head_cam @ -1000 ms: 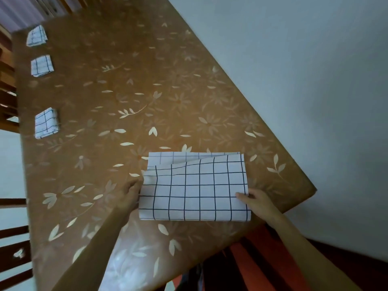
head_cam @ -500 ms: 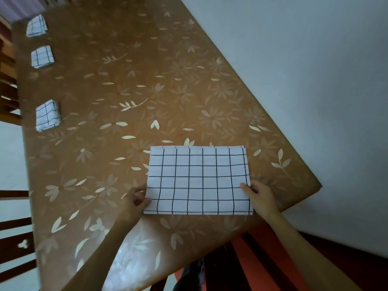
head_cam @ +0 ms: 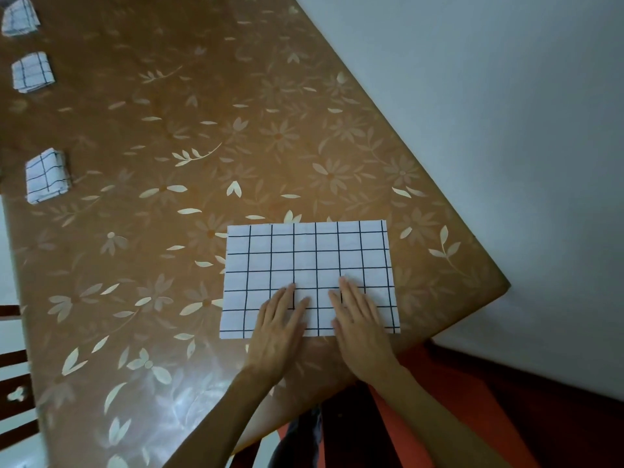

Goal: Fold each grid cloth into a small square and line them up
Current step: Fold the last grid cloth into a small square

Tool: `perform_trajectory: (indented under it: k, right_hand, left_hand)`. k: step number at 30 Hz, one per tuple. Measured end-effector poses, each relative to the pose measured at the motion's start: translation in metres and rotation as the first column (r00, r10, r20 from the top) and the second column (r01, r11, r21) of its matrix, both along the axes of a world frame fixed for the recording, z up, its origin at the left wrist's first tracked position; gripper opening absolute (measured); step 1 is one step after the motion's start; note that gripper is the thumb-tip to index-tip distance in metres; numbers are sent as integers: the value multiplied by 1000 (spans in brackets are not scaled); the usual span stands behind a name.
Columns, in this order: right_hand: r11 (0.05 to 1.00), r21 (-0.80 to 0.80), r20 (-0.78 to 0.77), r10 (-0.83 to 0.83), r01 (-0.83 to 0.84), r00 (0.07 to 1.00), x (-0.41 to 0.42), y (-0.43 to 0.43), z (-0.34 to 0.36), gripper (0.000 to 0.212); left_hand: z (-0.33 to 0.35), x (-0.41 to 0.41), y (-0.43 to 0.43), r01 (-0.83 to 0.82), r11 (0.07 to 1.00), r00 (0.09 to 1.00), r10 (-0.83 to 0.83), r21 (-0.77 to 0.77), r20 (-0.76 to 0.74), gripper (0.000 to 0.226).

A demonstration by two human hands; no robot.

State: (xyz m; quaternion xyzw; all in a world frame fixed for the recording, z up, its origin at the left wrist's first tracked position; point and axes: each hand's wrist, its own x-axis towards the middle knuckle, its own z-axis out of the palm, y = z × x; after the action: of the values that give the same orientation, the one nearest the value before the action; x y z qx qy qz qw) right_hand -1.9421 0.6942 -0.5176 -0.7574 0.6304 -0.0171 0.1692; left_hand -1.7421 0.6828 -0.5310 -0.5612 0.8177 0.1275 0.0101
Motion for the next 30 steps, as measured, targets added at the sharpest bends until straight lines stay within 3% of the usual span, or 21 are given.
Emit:
perform_trajectory:
  k: [5,8,14,17,21,26,28,30]
  right_hand:
    - [997,68,-44,35,-32,998,7,1,-18,63]
    - [997,57,-54,51,-48,997,-2,1,-18,66]
    - [999,34,-53,-24,26,998,-35,7,-19,66]
    - [998,28,-52,-55,56,997,-50,11,-17,64]
    - [974,28,-16,-223,224,975,-59,19,-11,67]
    - [852,6,163,-517,523,840,-46,16,10,52]
    - [761,131,309,-640,635,703,-40,15,21,49]
    - [667,290,352,-741,686,572,-38,17,25,44]
  left_hand:
    - [-6,1,3,-15,998,996,9,63,89,59]
    - [-6,16,3,-106,992,989,99,61,111,70]
    - [-4,55,11,-231,972,962,223,41,156,63]
    - [-2,77,14,-195,981,962,188,13,198,61]
    - [-1,81,13,-144,990,966,137,14,221,63]
    - [2,79,10,-136,991,968,134,-6,210,63]
    - [6,75,8,-119,993,971,122,-26,204,64]
    - [10,65,5,-100,994,979,107,-49,173,65]
